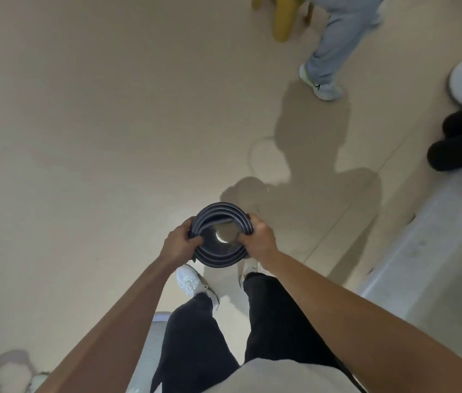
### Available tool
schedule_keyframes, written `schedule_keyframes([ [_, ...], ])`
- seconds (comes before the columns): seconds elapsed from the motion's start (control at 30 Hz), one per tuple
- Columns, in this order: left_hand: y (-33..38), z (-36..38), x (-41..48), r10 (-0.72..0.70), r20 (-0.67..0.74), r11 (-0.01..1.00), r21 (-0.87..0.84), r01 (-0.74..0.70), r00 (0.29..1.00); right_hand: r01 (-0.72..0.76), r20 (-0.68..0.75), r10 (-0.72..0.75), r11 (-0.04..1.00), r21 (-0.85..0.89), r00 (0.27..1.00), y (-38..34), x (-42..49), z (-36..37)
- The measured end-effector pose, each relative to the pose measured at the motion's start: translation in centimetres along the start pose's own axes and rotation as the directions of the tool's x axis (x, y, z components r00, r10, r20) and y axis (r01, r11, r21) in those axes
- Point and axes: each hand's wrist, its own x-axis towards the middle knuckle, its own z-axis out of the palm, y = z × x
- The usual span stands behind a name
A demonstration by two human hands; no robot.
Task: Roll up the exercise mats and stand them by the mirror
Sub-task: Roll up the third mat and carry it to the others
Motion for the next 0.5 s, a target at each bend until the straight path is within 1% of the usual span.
schedule_keyframes([
  [0.1, 7.0, 3.8, -0.8, 0.046, 0.096, 0.996, 0.07, -0.053, 0.994, -0.073, -0.031, 0.075, 0.994, 0.076, 0.997, 1.4, -2.2, -7.6],
  [0.2, 13.2, 7.9, -1.4, 0.124, 0.198, 0.976, 0.153, -0.156, 0.972, -0.138, -0.079, 0.16, 0.962, 0.236, 0.984, 3.1, -4.7, -14.4],
  [0.33, 20.2, 13.1, -1.8, 0.197, 0.312, 0.935, 0.226, -0.274, 0.929, -0.137, -0.195, 0.226, 0.912, 0.388, 0.954, 5.6, -7.7, -21.2],
  [0.5, 28.1, 17.7, -1.1, 0.275, 0.423, 0.867, 0.279, -0.413, 0.864, -0.121, -0.332, 0.327, 0.849, 0.515, 0.885, 6.5, -9.5, -27.3],
])
